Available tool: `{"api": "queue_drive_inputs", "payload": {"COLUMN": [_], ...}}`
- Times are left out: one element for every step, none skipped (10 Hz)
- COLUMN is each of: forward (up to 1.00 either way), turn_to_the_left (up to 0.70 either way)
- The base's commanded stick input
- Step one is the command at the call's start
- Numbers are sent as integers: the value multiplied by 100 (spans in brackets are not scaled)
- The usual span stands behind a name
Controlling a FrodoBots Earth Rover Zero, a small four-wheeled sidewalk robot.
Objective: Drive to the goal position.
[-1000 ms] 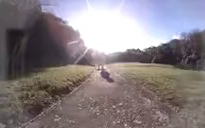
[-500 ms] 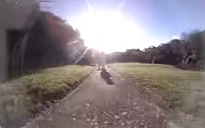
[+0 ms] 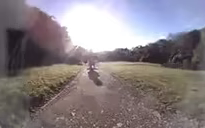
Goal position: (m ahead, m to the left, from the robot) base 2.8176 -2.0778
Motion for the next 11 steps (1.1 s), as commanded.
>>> {"api": "queue_drive_inputs", "payload": {"forward": [50,50,50,50,50,50,50,50,50,50,50], "turn_to_the_left": [0,0,0,0,0,0,0,0,0,0,3]}}
